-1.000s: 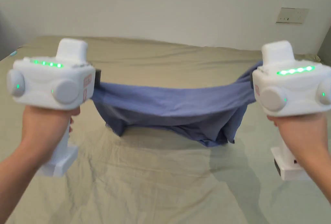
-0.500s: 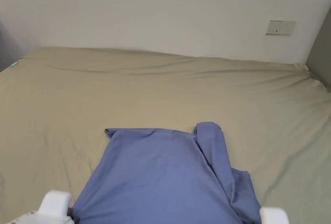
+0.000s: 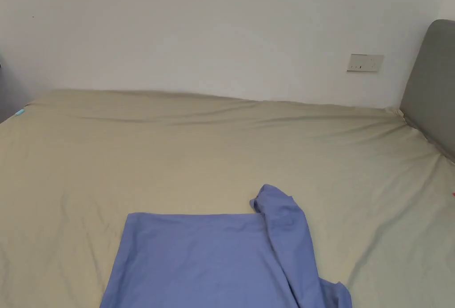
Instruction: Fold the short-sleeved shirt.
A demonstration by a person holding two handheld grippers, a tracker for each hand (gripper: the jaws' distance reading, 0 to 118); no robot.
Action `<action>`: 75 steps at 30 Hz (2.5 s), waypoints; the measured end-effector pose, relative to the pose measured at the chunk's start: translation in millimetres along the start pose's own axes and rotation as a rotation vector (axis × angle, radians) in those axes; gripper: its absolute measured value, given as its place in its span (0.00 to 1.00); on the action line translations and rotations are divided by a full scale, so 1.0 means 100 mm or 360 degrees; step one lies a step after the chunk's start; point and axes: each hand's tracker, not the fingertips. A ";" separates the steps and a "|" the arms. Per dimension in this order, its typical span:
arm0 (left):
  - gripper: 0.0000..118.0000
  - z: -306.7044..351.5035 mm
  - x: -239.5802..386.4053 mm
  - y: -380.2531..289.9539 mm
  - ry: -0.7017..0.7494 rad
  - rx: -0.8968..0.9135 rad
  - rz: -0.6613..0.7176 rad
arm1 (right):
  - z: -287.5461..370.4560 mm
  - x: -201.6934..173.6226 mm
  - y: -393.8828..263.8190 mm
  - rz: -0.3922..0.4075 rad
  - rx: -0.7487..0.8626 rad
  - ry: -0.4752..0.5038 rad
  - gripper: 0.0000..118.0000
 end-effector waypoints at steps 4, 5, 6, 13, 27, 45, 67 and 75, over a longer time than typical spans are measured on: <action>0.10 0.05 -0.02 0.12 -0.0042 0.0071 0.0082 | 0.04 0.04 0.09 -0.0026 0.0037 -0.0014 0.49; 0.16 0.10 -0.05 0.19 -0.0064 0.0124 0.0120 | 0.08 0.08 0.15 -0.0055 0.0060 0.0006 0.58; 0.49 0.12 -0.08 0.26 -0.0062 0.0173 0.0140 | 0.16 0.12 0.22 -0.0103 0.0112 0.0069 0.80; 0.82 0.92 -0.24 1.08 -0.0115 0.0740 0.0345 | 1.08 0.18 0.99 -0.0069 0.0671 0.0086 0.85; 0.00 2.26 0.27 1.98 0.0152 0.1703 0.0250 | 2.34 -0.48 1.84 0.0235 0.1629 -0.0177 0.01; 0.00 0.08 0.01 2.37 -0.0012 0.0895 0.0245 | 0.99 -0.65 2.22 0.0385 0.1292 -0.0077 0.01; 0.06 -2.61 -0.43 3.33 -0.0047 0.0263 0.0188 | -0.21 -0.06 2.36 0.0350 0.0818 -0.0185 0.01; 0.01 -2.10 -0.60 3.12 -0.0062 0.0408 0.0200 | -0.79 0.24 3.09 0.0247 0.0587 0.0043 0.15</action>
